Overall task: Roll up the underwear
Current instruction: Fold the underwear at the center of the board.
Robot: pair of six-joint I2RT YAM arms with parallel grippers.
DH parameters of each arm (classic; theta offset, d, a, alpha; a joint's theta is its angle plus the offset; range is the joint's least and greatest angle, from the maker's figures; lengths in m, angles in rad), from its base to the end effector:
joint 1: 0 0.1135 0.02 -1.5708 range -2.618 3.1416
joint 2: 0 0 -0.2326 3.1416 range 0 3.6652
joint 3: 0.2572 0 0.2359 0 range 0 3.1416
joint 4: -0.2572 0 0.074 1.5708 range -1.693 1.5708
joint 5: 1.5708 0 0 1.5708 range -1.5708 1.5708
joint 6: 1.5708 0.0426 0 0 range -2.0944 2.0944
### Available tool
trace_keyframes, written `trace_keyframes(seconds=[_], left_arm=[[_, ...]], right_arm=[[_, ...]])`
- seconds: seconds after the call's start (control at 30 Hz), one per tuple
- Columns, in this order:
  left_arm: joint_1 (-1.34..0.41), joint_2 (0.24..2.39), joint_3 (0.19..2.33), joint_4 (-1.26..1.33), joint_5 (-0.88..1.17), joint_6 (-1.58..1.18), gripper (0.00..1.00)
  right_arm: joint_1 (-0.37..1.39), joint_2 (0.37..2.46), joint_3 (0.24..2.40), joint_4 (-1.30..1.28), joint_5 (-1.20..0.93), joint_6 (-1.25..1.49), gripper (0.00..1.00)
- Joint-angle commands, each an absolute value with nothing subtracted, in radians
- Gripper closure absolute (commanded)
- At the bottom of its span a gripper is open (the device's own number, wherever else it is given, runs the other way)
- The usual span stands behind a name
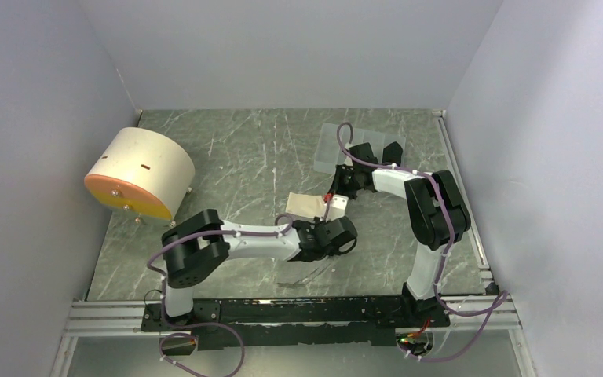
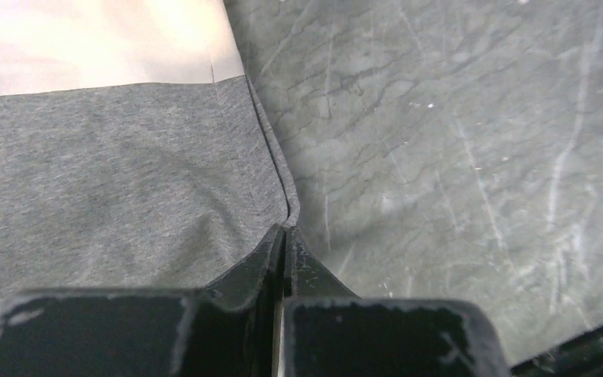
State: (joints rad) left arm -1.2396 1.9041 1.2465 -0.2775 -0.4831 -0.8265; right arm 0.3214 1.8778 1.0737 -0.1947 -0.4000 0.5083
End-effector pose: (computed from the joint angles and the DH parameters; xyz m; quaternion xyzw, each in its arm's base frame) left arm 0.1422 -0.3526 0.1514 0.1160 0.9181 -0.1442 0.3506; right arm 0.3298 0.1273 0.1173 0.0319 0.9414 0.2859 0.1762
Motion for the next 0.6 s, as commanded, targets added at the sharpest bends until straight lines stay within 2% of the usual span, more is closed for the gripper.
trace_keyframes(seconds=[0.0, 0.57], left_arm=[[-1.22, 1.786, 1.164, -0.122, -0.427, -0.881, 0.95], [-1.084, 1.635, 0.802, 0.28, -0.153, -1.03, 0.95]], right_arm=[[0.321, 1.83, 1.116, -0.199, -0.419, 0.537, 0.98], [0.398, 1.8, 1.198, -0.264, -0.304, 0.611, 1.0]])
